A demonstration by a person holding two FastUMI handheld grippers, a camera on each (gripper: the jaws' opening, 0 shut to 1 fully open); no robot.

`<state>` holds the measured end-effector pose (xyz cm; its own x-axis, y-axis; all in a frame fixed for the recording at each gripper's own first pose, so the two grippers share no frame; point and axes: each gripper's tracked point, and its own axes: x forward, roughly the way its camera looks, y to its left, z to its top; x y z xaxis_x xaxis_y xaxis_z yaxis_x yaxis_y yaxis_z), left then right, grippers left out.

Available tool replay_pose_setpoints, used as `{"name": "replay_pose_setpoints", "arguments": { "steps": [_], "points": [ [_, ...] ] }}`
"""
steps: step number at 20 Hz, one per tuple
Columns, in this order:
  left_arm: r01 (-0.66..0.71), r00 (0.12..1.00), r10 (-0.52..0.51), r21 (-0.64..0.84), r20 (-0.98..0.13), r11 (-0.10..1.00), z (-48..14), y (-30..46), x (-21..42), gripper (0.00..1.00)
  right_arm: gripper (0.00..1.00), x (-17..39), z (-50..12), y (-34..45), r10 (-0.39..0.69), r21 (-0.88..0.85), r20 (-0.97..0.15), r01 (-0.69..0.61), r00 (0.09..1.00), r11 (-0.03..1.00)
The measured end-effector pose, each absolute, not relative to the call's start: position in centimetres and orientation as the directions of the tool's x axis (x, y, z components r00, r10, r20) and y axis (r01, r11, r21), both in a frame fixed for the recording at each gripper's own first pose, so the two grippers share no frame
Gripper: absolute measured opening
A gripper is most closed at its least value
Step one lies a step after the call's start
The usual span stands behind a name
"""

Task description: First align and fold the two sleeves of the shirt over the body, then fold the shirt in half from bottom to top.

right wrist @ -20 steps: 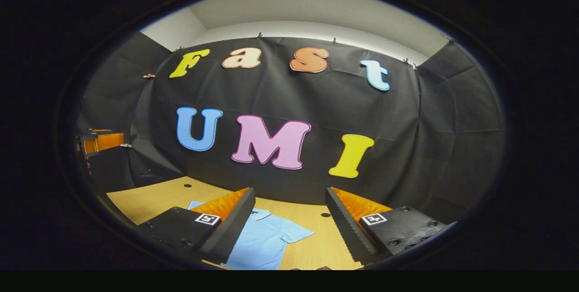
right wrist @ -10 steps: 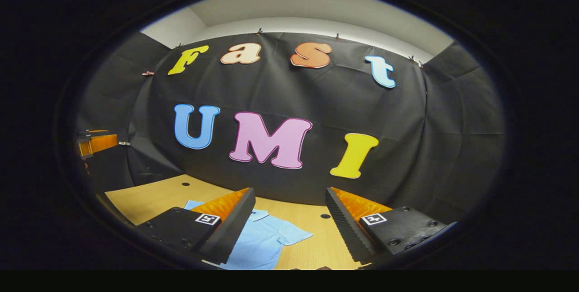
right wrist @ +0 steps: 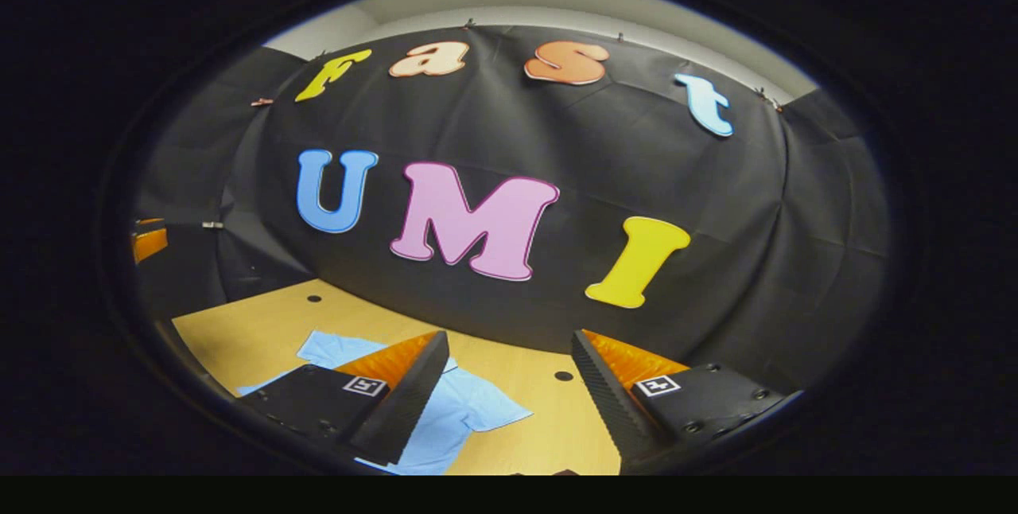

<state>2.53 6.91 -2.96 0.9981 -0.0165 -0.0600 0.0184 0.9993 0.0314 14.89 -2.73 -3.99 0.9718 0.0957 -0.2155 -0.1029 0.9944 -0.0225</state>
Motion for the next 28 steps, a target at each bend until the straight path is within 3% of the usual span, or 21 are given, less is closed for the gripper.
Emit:
{"name": "replay_pose_setpoints", "arguments": {
  "steps": [6, 15, 22, 28],
  "points": [
    [-0.029, 0.996, 0.038, 0.117, -0.078, 0.993, -3.8, 7.4, 4.2, 0.96, 0.97, 22.4, -15.3, -4.4, 0.095, -0.008, -0.43, -0.11, 0.898, 0.994],
    [-0.069, 0.983, 0.095, 0.16, -0.159, 0.985, -6.7, 3.8, 11.0, 0.95, 0.98, 29.8, -33.5, -5.8, 0.188, 0.112, -0.689, -0.154, 0.699, 0.982],
    [-0.081, 0.959, 0.118, 0.15, -0.257, 0.985, -10.6, 0.1, 15.4, 0.95, 0.98, 29.6, -46.3, -6.3, 0.223, 0.164, -0.822, -0.157, 0.524, 0.974],
    [-0.079, 0.953, 0.123, 0.162, -0.277, 0.984, -11.5, -0.2, 16.4, 0.98, 0.97, 27.1, -50.0, -4.8, 0.256, 0.213, -0.882, -0.15, 0.396, 0.965]
  ]
}}
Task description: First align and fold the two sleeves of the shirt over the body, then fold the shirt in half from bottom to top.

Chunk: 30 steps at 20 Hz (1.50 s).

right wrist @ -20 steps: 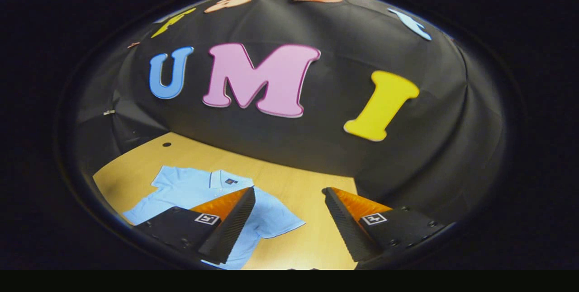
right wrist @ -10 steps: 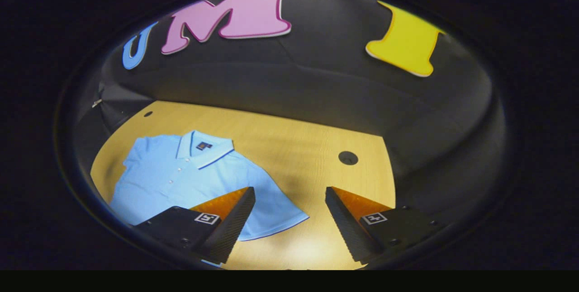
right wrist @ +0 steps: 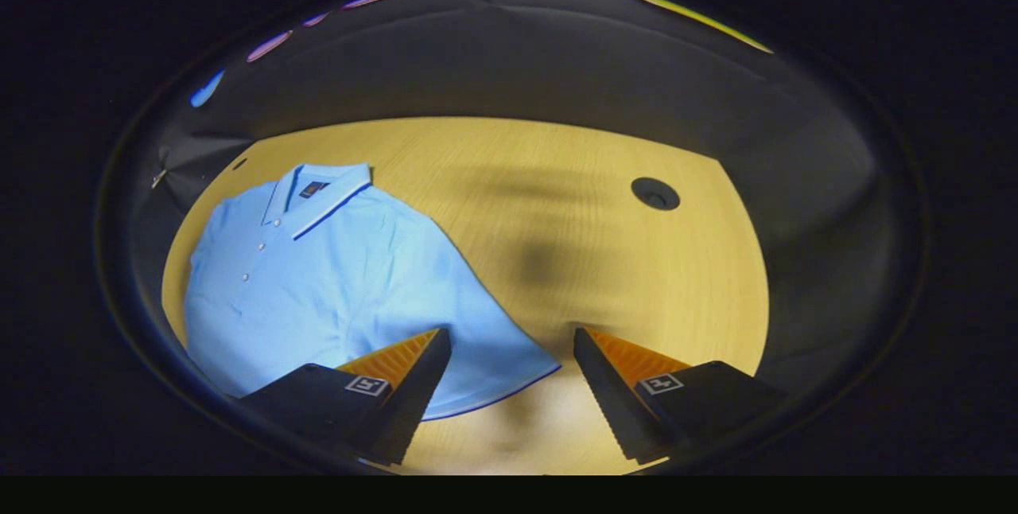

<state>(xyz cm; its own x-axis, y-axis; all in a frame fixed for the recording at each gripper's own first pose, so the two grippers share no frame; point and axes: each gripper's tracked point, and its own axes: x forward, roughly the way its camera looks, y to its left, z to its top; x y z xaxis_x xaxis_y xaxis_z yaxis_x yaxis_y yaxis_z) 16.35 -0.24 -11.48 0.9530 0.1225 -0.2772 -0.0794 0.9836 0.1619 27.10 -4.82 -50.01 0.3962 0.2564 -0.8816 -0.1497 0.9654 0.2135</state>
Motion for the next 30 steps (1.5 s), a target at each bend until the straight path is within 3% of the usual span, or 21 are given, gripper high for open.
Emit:
{"name": "replay_pose_setpoints", "arguments": {
  "steps": [1, 2, 4, 6, 9, 13, 15, 17, 18, 20, 21, 23, 24, 30],
  "points": [
    [-0.078, 0.953, 0.121, 0.161, -0.277, 0.984, -11.6, -0.1, 16.3, 0.98, 0.98, 27.6, -50.1, -4.5, 0.26, 0.218, -0.874, -0.147, 0.412, 0.965],
    [-0.074, 0.955, 0.115, 0.156, -0.273, 0.985, -11.4, 0.1, 16.4, 0.98, 0.9, 27.1, -50.1, -4.5, 0.256, 0.217, -0.883, -0.141, 0.393, 0.966],
    [-0.06, 0.955, 0.103, 0.158, -0.277, 0.986, -11.7, 0.6, 16.2, 0.98, 0.93, 27.3, -50.1, -4.5, 0.243, 0.217, -0.885, -0.11, 0.397, 0.97],
    [-0.054, 0.955, 0.101, 0.173, -0.28, 0.983, -11.7, 1.8, 15.9, 0.98, 0.72, 27.5, -49.8, -4.5, 0.232, 0.221, -0.884, -0.075, 0.405, 0.972],
    [-0.07, 0.951, 0.119, 0.173, -0.287, 0.982, -11.7, 4.1, 15.3, 0.98, 0.17, 27.9, -49.4, -3.3, 0.212, 0.198, -0.883, -0.077, 0.418, 0.977],
    [-0.111, 0.946, 0.155, 0.164, -0.283, 0.98, -11.4, 6.8, 14.8, 0.98, 0.1, 28.2, -48.2, -2.1, 0.209, 0.186, -0.88, -0.096, 0.427, 0.978],
    [-0.123, 0.946, 0.167, 0.168, -0.277, 0.978, -11.4, 7.6, 14.4, 0.98, 0.14, 29.2, -46.3, -1.1, 0.234, 0.219, -0.857, -0.085, 0.459, 0.972],
    [-0.127, 0.945, 0.171, 0.169, -0.279, 0.977, -11.7, 8.1, 14.3, 0.98, 0.05, 29.7, -44.7, 0.8, 0.289, 0.296, -0.84, -0.058, 0.459, 0.953],
    [-0.127, 0.944, 0.171, 0.168, -0.282, 0.978, -11.9, 8.2, 14.2, 0.98, 0.05, 30.0, -44.0, 1.9, 0.318, 0.338, -0.829, -0.042, 0.46, 0.94],
    [-0.128, 0.943, 0.17, 0.161, -0.285, 0.979, -12.0, 8.3, 14.3, 0.98, 0.14, 30.5, -42.9, 3.6, 0.359, 0.398, -0.809, -0.016, 0.465, 0.917],
    [-0.127, 0.945, 0.168, 0.158, -0.28, 0.979, -11.8, 8.4, 14.3, 0.98, 0.04, 30.7, -42.4, 4.7, 0.382, 0.426, -0.798, -0.013, 0.465, 0.905],
    [-0.123, 0.947, 0.164, 0.161, -0.277, 0.979, -11.7, 8.4, 14.3, 0.98, 0.04, 30.6, -41.6, 6.8, 0.426, 0.467, -0.777, -0.031, 0.463, 0.884],
    [-0.121, 0.946, 0.164, 0.164, -0.279, 0.979, -12.0, 8.5, 14.2, 0.98, 0.09, 30.5, -41.4, 7.8, 0.442, 0.476, -0.772, -0.046, 0.458, 0.878],
    [-0.124, 0.927, 0.165, 0.14, -0.338, 0.982, -14.7, 9.2, 14.6, 0.98, 0.1, 29.5, -44.6, 11.2, 0.448, 0.444, -0.802, -0.106, 0.395, 0.889]
  ]
}}
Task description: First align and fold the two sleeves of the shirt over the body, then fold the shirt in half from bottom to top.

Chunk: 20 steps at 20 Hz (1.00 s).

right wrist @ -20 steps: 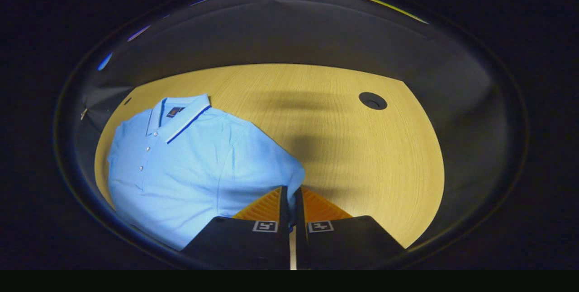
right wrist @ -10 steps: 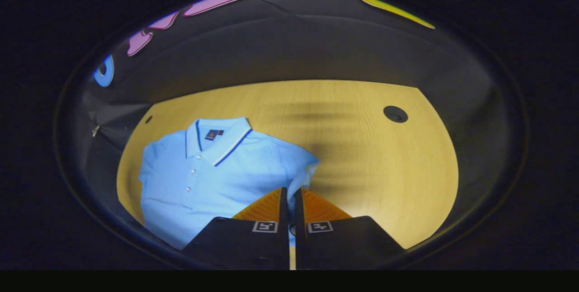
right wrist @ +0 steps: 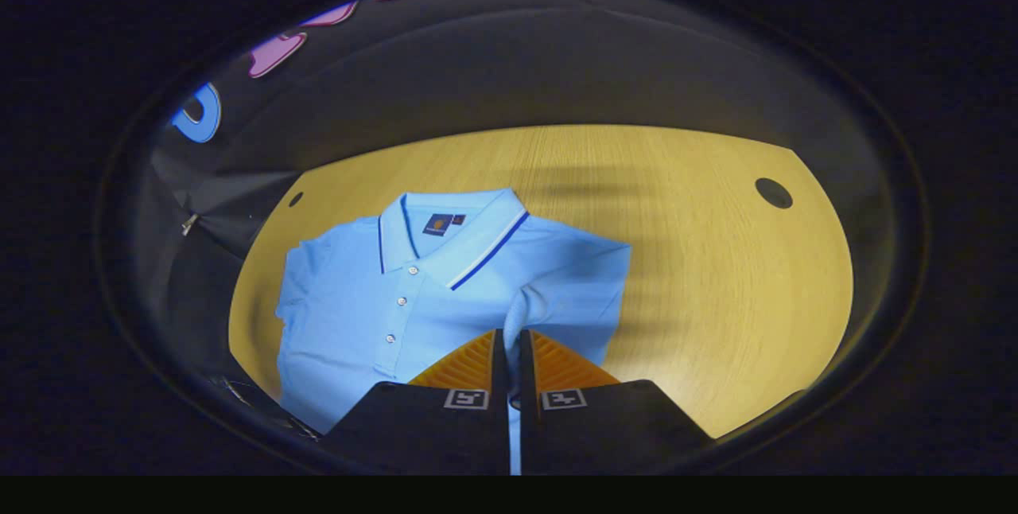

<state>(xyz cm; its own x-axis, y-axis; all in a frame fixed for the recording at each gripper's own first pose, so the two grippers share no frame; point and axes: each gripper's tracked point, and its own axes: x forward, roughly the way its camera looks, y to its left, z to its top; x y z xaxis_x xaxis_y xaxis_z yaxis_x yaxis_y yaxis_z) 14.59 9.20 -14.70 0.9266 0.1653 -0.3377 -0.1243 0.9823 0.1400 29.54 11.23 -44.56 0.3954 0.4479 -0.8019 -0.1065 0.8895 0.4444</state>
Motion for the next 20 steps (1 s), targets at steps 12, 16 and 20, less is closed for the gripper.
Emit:
{"name": "replay_pose_setpoints", "arguments": {
  "steps": [12, 16, 20],
  "points": [
    [-0.081, 0.878, 0.088, 0.035, -0.47, 0.996, -21.4, 9.5, 18.6, 0.99, 0.97, 29.3, -40.1, 12.7, 0.524, 0.513, -0.711, -0.164, 0.468, 0.843],
    [-0.031, 0.837, 0.017, -0.016, -0.547, 0.999, -25.4, 9.2, 21.6, 0.98, 0.97, 28.4, -37.0, 11.0, 0.521, 0.515, -0.675, -0.173, 0.522, 0.84],
    [-0.005, 0.754, -0.013, -0.024, -0.656, 1.0, -31.5, 10.0, 25.2, 0.99, 0.98, 25.8, -34.2, 8.7, 0.518, 0.532, -0.639, -0.161, 0.569, 0.831]
  ]
}}
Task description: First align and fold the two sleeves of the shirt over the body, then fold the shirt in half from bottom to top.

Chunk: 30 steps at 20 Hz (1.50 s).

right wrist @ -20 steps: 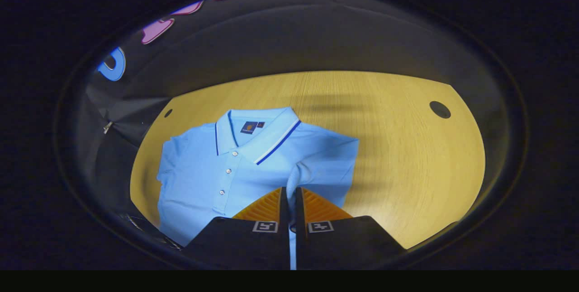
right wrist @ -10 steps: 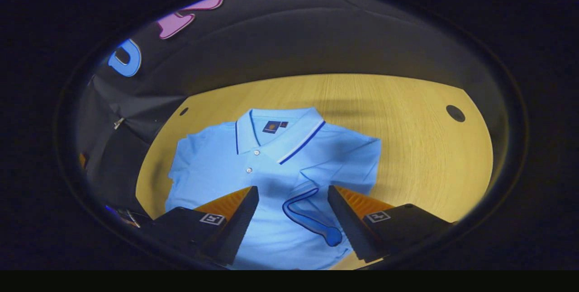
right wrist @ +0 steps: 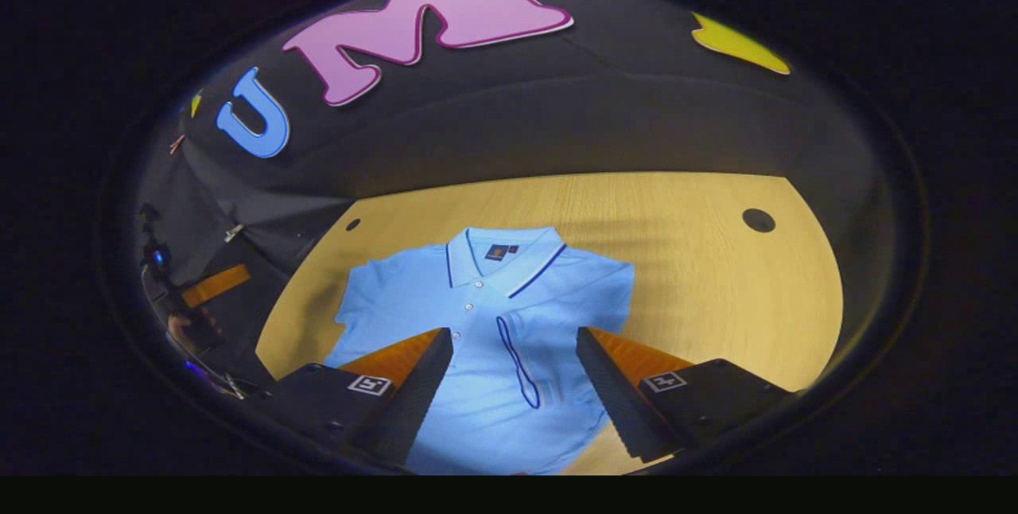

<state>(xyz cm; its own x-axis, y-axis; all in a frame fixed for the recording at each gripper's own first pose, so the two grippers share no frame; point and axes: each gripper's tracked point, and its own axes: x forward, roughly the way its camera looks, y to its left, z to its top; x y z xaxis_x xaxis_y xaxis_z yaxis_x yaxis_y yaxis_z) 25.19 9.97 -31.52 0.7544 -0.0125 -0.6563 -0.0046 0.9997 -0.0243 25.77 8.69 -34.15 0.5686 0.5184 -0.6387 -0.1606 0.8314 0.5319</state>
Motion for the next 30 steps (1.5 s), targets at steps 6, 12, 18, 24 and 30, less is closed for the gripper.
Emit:
{"name": "replay_pose_setpoints", "arguments": {
  "steps": [6, 12, 18, 24, 30],
  "points": [
    [0.036, 0.608, 0.007, 0.037, -0.794, 0.999, -41.8, 11.2, 29.8, 0.99, 0.98, 20.3, -32.7, 3.6, 0.468, 0.546, -0.649, -0.062, 0.6, 0.835],
    [0.088, 0.506, 0.042, 0.1, -0.861, 0.991, -48.2, 11.0, 31.9, 0.99, 0.98, 14.5, -33.3, -2.0, 0.379, 0.491, -0.706, 0.028, 0.599, 0.871],
    [0.106, 0.459, -0.016, 0.037, -0.888, 0.994, -50.6, 9.8, 31.9, 0.88, 0.98, 11.3, -36.4, -3.4, 0.34, 0.47, -0.757, 0.103, 0.557, 0.877],
    [0.167, 0.452, -0.044, 0.036, -0.891, 0.985, -50.3, 7.8, 32.1, 0.06, 0.98, 10.3, -38.3, -2.5, 0.352, 0.487, -0.767, 0.129, 0.537, 0.864],
    [0.282, 0.504, -0.174, -0.03, -0.846, 0.959, -45.5, 2.4, 33.2, 0.06, 0.98, 10.7, -38.1, -1.8, 0.365, 0.506, -0.75, 0.122, 0.552, 0.854]
  ]
}}
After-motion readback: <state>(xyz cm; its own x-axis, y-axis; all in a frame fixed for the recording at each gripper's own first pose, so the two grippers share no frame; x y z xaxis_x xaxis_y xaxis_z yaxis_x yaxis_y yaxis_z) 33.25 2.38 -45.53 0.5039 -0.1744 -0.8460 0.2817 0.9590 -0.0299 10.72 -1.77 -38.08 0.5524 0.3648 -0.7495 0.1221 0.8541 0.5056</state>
